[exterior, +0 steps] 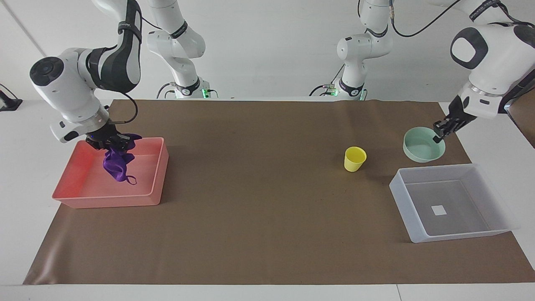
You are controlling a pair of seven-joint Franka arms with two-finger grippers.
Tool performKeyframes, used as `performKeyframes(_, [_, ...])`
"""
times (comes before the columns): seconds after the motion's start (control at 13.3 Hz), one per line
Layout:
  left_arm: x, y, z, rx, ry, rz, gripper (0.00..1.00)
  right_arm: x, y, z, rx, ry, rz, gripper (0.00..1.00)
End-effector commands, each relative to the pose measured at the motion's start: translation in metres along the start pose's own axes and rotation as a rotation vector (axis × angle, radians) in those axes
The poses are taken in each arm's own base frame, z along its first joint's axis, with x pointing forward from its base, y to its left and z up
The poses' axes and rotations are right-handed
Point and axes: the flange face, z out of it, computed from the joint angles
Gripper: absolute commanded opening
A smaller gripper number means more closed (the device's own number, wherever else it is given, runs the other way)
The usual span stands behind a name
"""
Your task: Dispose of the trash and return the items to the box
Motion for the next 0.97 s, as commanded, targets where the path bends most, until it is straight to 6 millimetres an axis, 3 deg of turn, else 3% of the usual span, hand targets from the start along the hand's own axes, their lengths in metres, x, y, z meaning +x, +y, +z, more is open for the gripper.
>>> performKeyframes(0.0, [0.086,-0.013,0.041,-0.032,0.013,-0.031,0.00,-0.014,0.018,0.028,0.001,-0.021,0.023,0.01])
performKeyframes(0.15, [0.105,-0.025,0.087,-0.037,0.059,-0.056,0.00,-0.020,0.018,0.065,-0.002,-0.006,0.022,0.03])
performKeyframes(0.3, [0.105,-0.034,0.157,-0.027,0.072,-0.067,0.00,-0.023,0.025,0.086,-0.001,0.008,0.031,0.05])
performKeyframes(0.38, [0.107,-0.036,0.177,-0.024,0.082,-0.071,0.00,-0.024,0.031,0.098,0.002,-0.014,0.041,0.07])
performKeyframes(0.45, [0.107,-0.034,0.182,-0.024,0.083,-0.069,0.03,-0.022,0.033,0.105,0.004,-0.023,0.033,0.09])
performKeyframes(0.53, [0.107,-0.030,0.183,-0.019,0.091,-0.058,0.35,-0.022,0.033,0.104,0.003,-0.017,0.014,0.18])
performKeyframes(0.6, [0.107,-0.031,0.183,-0.017,0.100,-0.055,0.87,-0.022,0.034,0.104,0.003,-0.014,0.015,0.28])
performKeyframes(0.67, [0.107,-0.029,0.180,-0.017,0.098,-0.050,1.00,-0.022,0.034,0.104,0.003,-0.017,0.015,0.57])
performKeyframes(0.75, [0.107,-0.033,0.167,-0.016,0.110,-0.054,1.00,-0.021,0.034,0.103,0.004,-0.023,0.018,0.89])
performKeyframes(0.9, [0.098,-0.026,0.116,-0.022,0.107,-0.043,1.00,-0.021,0.033,0.098,0.004,-0.022,0.014,0.99])
